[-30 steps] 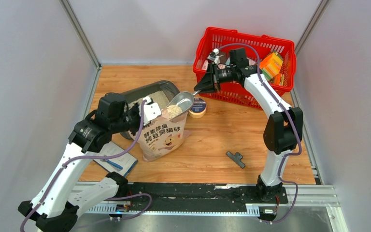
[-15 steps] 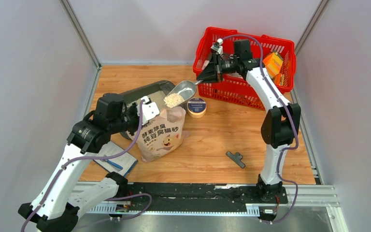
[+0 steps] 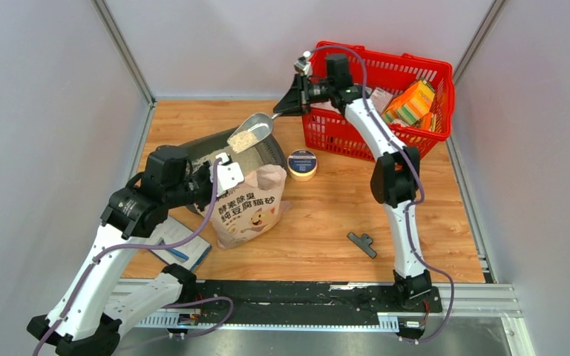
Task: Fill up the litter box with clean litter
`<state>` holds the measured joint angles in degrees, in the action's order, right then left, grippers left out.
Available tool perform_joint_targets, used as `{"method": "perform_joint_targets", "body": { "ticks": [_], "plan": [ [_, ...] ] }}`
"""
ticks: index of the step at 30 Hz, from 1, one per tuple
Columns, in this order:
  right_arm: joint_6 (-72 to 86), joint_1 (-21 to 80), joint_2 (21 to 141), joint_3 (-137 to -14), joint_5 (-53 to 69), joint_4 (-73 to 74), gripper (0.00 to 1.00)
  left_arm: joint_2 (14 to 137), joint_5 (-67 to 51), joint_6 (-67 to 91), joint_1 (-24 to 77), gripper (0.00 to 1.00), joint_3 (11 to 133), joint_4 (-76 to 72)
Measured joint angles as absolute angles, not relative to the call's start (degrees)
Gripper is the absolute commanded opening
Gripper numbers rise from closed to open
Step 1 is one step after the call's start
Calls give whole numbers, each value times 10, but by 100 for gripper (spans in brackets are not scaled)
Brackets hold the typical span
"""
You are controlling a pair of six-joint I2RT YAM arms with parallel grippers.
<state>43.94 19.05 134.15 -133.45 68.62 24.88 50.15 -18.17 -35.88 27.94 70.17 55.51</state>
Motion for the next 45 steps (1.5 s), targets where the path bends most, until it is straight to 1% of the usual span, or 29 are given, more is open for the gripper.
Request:
{"method": "perform_joint_targets", "body": {
  "ticks": [8,15,23,31,34,37,42,45],
  "plan": [
    [434,279,1422,-1403,639,227,0,491,-211,-362,279,0,697,560],
    [401,329,1435,-1409,578,226,0,474,-240,-360,276,0,684,559],
    [355,362,1442,-1409,466,239,0,453,-261,-350,276,0,668,555],
    [293,365,1442,-1406,368,240,0,450,-271,-346,276,0,667,555],
    [260,366,1441,-1402,349,240,0,450,-272,-346,276,0,667,555],
    [187,371,1421,-1372,326,236,0,448,-274,-345,276,0,666,555],
    [55,405,1303,-1196,272,185,0,439,-281,-332,276,0,655,544],
    [1,431,1264,-1170,249,164,0,432,-286,-324,276,0,646,534]
  ]
}}
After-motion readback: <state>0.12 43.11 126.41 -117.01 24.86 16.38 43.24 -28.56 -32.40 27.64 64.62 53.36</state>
